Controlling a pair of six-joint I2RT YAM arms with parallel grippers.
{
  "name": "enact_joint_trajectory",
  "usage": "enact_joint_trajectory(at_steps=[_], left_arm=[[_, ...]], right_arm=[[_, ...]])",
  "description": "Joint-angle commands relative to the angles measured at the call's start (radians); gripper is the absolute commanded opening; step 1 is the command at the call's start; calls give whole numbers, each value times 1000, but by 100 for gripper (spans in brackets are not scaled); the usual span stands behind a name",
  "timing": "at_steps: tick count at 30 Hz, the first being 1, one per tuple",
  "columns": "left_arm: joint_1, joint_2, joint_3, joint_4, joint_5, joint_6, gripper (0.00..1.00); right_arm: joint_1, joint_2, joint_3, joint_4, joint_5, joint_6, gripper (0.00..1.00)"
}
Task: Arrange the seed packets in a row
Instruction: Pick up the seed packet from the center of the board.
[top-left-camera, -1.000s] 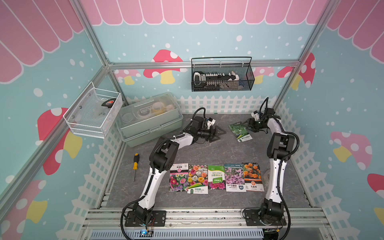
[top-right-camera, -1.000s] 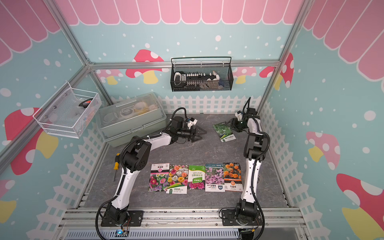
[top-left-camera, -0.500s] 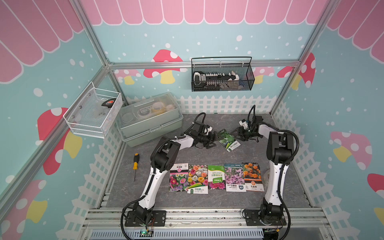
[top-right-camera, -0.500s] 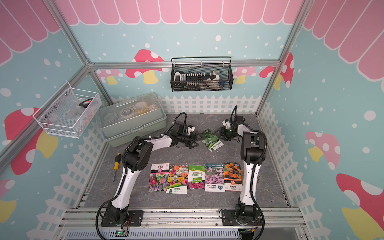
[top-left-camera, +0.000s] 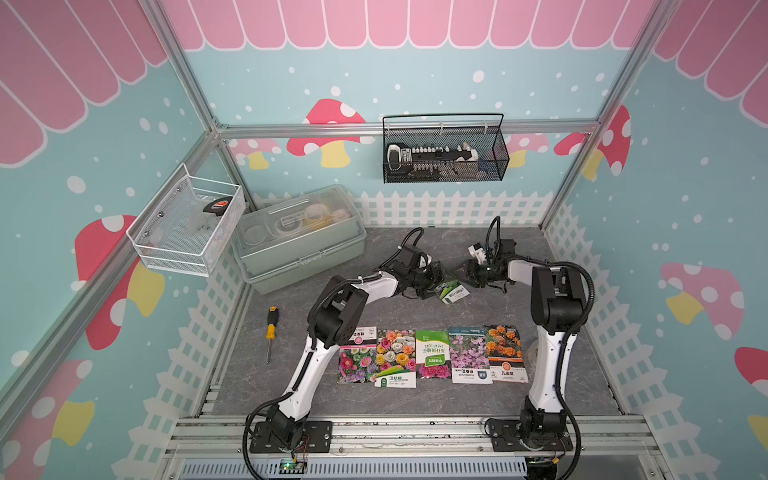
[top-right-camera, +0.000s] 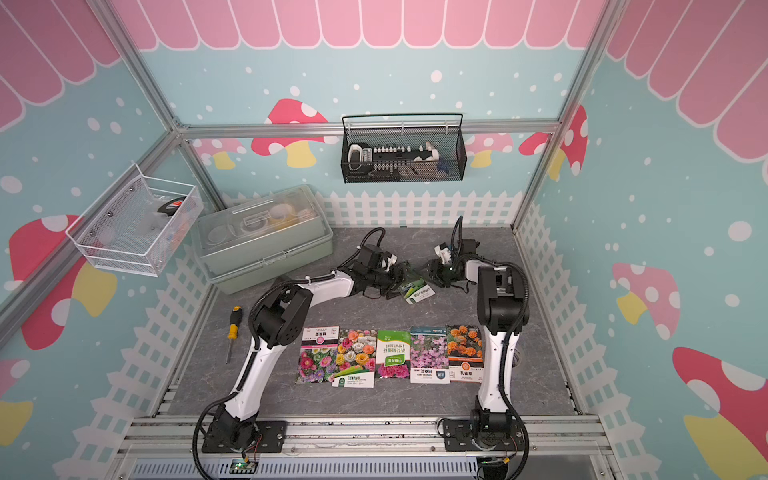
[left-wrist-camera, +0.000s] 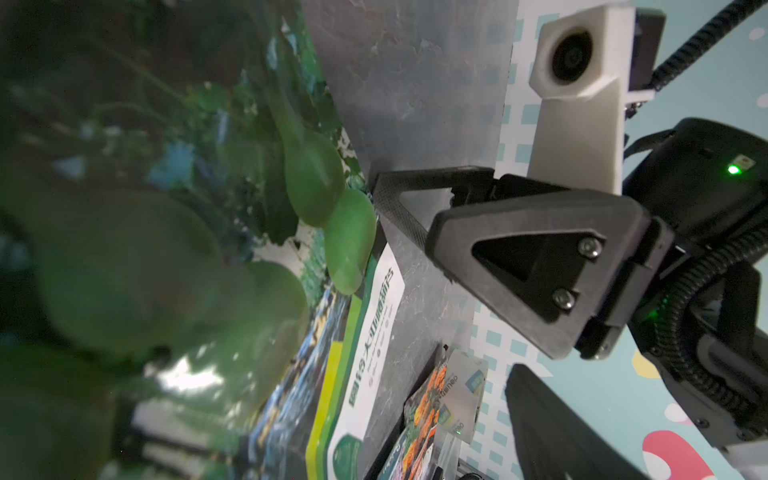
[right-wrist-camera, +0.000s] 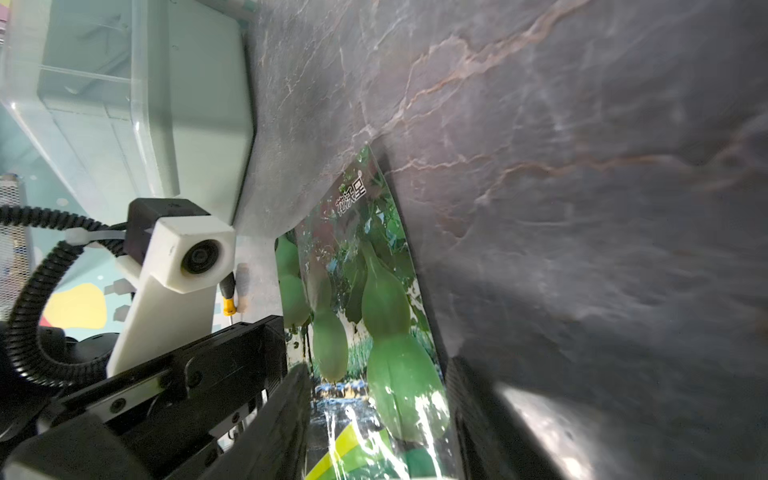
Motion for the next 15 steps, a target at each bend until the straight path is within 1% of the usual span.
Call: enact_joint_trajectory(at_steps=[1, 2, 3, 4, 5, 6, 11, 15], left_arm=[[4, 36, 3, -62, -75, -21, 74], [5, 32, 0, -57, -74, -21, 67], [8, 28, -3, -59, -79, -22, 59], [9, 23, -6, -69, -89, -22, 42], [11, 16, -10, -78, -100, -19, 30], [14, 12, -15, -79, -101, -16, 23], [27, 9, -3, -78, -65, 6, 1], [58, -5, 4, -85, 2, 51, 0]], right_arm=[[2, -1, -49, 52, 9, 61, 54], [2, -6, -57, 59, 9, 64, 53], [2, -9, -64, 61, 9, 61, 54], [2, -13, -72, 61, 9, 60, 53], [2, -18, -81, 65, 11, 58, 53], [1, -19, -88, 66, 11, 57, 53], [0, -32, -127, 106, 9, 74, 53], [1, -62, -160, 123, 13, 79, 53]])
